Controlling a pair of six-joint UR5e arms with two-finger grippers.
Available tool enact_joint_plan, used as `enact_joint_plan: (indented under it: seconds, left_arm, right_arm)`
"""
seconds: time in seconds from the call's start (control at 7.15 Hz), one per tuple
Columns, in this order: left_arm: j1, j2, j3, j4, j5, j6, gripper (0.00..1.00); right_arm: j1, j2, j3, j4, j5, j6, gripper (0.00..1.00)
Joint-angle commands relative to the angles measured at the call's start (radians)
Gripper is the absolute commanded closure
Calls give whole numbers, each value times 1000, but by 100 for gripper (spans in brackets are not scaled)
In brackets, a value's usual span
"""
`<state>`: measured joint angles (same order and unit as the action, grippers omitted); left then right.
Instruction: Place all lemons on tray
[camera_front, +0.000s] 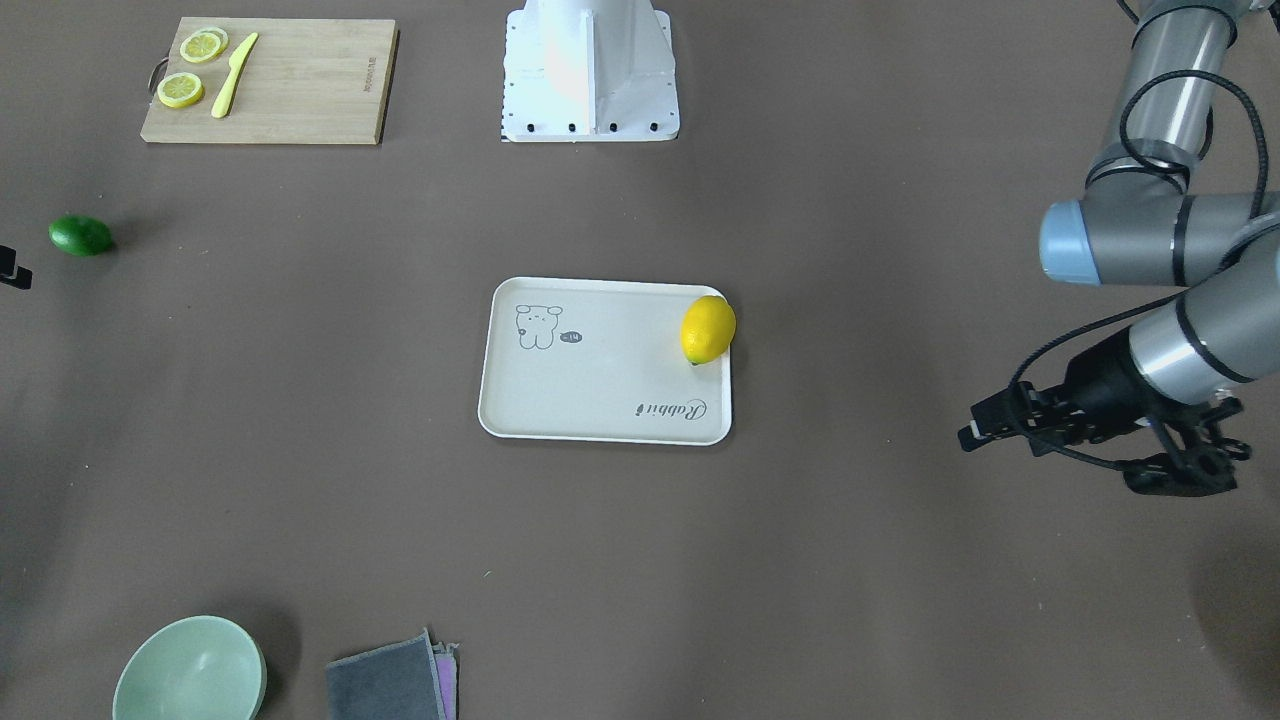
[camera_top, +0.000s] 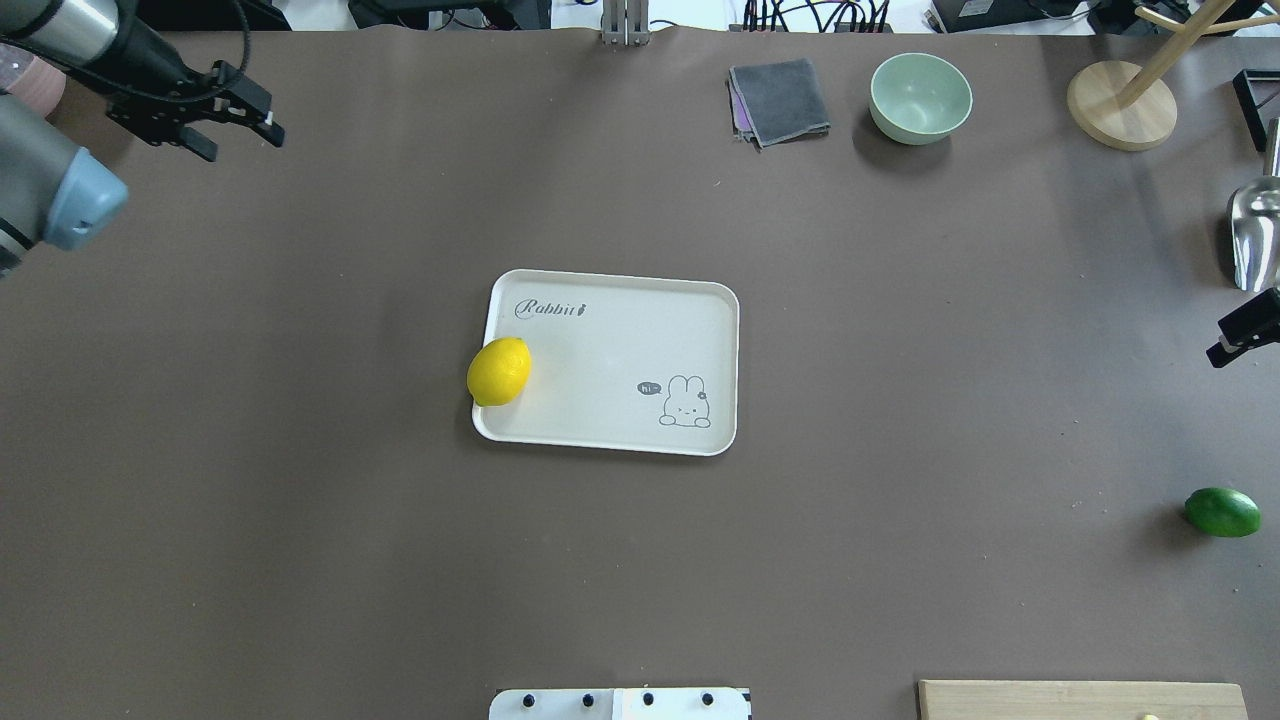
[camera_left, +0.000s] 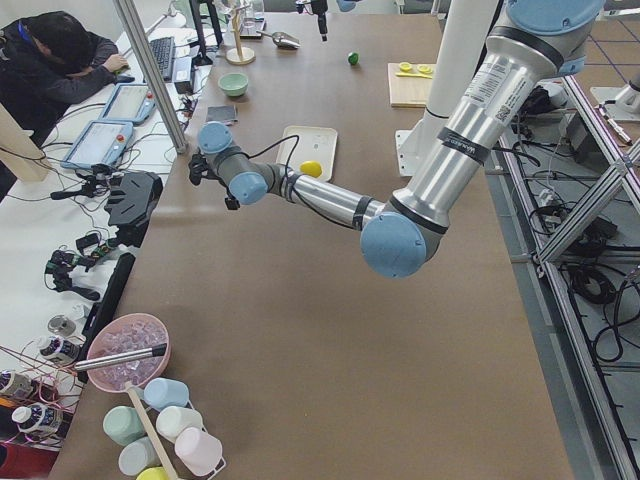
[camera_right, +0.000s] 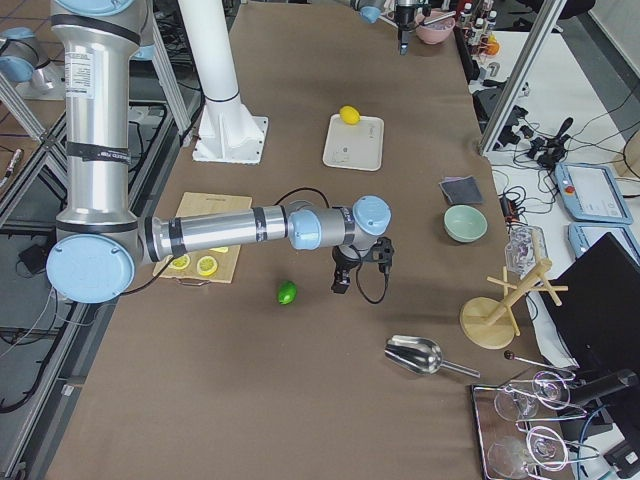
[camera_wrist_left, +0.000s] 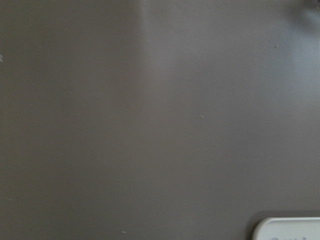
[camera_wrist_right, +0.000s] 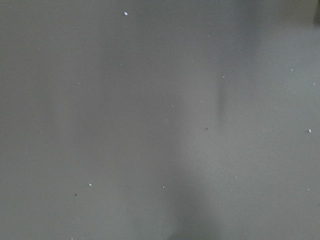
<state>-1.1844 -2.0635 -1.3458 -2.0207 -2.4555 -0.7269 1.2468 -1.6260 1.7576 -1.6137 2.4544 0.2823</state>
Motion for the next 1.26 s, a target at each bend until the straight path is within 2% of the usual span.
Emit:
enact_joint_plan:
  seconds: [0.0, 0.14, 0.28, 0.42, 0.7, 0.84, 1.12]
  left_arm:
    - [-149, 35, -7, 226, 15, 462, 5]
    - [-202, 45, -25, 332, 68, 615, 5]
    - [-208, 133, -118, 421, 181, 648, 4]
    - [-196, 229, -216, 424, 244, 647, 4]
    - [-198, 243, -225, 435, 143, 647, 4]
    - [-198, 244, -227, 436, 135, 640, 4]
    - [-196, 243, -225, 436, 132, 638, 3]
  right_arm:
    - [-3, 0, -1, 0, 1, 2, 0]
    - [-3, 0, 0, 0, 1, 3, 0]
    - [-4, 3, 6, 0, 1, 3, 0]
    - [-9, 36, 11, 1, 0, 62, 0]
    - [-65, 136, 16, 1, -41, 220, 0]
    - [-119, 170, 10, 1, -84, 279, 0]
    - [-170, 154, 25, 1, -130, 282, 0]
